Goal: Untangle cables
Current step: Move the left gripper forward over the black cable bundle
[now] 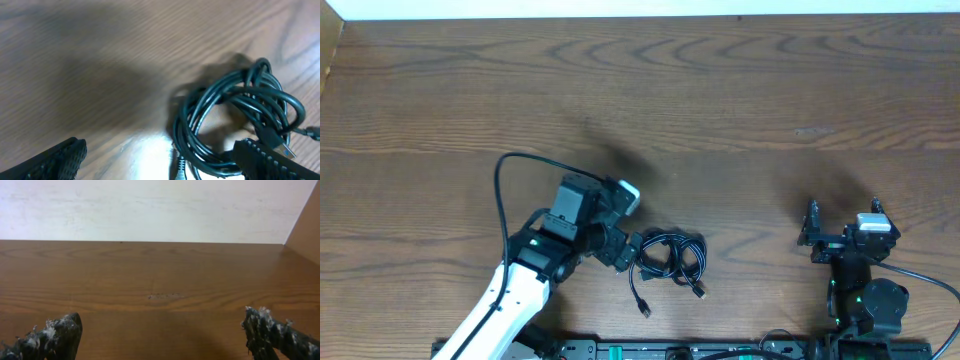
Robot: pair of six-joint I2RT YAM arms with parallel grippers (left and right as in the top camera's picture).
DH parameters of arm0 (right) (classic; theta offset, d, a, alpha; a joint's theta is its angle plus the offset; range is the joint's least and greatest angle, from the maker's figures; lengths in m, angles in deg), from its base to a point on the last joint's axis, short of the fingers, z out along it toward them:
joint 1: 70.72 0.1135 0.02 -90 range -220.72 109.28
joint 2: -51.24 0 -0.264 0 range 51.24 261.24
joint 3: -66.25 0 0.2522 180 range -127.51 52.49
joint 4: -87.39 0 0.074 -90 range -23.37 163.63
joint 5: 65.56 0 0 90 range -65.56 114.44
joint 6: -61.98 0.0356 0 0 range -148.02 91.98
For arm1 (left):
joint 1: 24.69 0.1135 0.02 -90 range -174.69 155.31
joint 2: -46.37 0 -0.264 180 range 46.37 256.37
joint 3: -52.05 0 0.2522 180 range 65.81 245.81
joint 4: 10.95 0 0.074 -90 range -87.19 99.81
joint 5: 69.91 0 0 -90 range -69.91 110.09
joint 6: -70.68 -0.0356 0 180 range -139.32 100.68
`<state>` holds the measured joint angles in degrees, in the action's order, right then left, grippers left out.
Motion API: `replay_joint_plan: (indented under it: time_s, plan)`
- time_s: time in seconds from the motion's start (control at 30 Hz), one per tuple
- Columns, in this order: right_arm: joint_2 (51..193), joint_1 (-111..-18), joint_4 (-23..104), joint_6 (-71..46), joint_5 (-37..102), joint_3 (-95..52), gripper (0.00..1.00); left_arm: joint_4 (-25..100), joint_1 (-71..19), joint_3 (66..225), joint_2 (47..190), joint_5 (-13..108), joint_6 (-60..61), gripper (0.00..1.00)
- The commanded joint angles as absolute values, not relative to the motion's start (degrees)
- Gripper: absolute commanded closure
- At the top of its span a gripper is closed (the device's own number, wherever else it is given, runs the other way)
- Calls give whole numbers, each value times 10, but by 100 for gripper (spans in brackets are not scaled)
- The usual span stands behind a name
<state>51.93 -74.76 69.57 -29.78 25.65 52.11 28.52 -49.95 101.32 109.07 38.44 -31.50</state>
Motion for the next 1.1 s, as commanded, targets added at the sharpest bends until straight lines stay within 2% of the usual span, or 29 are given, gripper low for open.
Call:
replay_joint_plan:
  time_s: [0.0, 0.4, 0.7, 1.07]
  plan:
    - [516, -744, 693, -302, 250, 522, 1, 289, -504, 1027, 1093, 384, -339, 2]
    - [516, -744, 693, -303, 250, 522, 1, 344, -505, 1027, 1094, 437, -301, 2]
    - [520, -744, 693, -302, 250, 522, 1, 433, -505, 1027, 1116, 434, -339, 2]
    - [520, -744, 693, -302, 250, 522, 1, 429, -505, 1027, 1151, 435, -339, 2]
